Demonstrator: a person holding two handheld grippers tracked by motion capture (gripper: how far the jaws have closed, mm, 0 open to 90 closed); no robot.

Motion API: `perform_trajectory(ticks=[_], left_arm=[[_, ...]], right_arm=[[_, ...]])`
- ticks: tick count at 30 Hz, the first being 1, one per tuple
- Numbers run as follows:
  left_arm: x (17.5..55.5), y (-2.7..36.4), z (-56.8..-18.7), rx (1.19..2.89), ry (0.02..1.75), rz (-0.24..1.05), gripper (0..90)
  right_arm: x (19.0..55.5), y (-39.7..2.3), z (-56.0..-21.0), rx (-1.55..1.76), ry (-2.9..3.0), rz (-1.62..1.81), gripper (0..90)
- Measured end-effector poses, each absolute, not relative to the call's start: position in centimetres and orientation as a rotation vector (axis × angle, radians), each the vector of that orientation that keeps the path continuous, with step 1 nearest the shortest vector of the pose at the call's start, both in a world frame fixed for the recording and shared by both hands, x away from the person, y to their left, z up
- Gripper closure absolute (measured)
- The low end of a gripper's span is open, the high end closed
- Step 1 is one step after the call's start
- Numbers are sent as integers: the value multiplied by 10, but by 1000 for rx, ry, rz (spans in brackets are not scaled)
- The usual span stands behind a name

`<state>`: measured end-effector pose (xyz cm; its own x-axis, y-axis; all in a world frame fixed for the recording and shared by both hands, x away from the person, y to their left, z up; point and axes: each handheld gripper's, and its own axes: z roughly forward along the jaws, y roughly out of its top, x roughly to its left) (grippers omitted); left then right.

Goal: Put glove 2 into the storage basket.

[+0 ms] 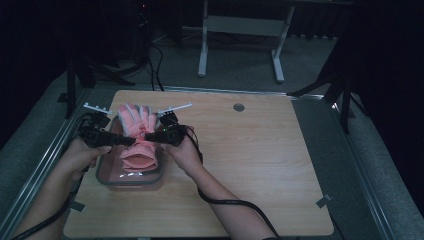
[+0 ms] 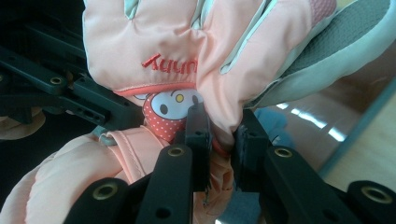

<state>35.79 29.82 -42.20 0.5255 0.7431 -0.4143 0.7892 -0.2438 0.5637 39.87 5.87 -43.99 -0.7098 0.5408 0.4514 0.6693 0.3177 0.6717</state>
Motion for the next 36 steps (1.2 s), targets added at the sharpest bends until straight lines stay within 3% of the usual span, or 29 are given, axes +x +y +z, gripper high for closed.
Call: perform_trajectory(ticks=[6,20,25,26,27,28,32,36], left_arm=[[359,307,-452,2036,1281,-132,719],[359,306,-479,2060,1343,-170,702],[358,304,-482,2046,1372,-139,626],[357,305,-482,2041,1404,-90,626],[356,306,-482,2039,1420,-56,546],[355,306,-482,2030,1421,-39,522],[352,304,-480,2017,1415,25,455],[353,304,-477,1988,1424,70,422]], right_arm=[[396,78,-470,-1135,-2499,-1232,787],[395,89,-484,-1122,-2619,-1066,755],[400,87,-489,-1150,-2582,-1035,701],[401,86,-490,-1146,-2583,-1044,683],[402,86,-489,-1148,-2568,-1048,629],[402,86,-488,-1141,-2567,-1056,583],[407,80,-481,-1135,-2556,-1119,425],[411,69,-471,-1116,-2530,-1215,322]])
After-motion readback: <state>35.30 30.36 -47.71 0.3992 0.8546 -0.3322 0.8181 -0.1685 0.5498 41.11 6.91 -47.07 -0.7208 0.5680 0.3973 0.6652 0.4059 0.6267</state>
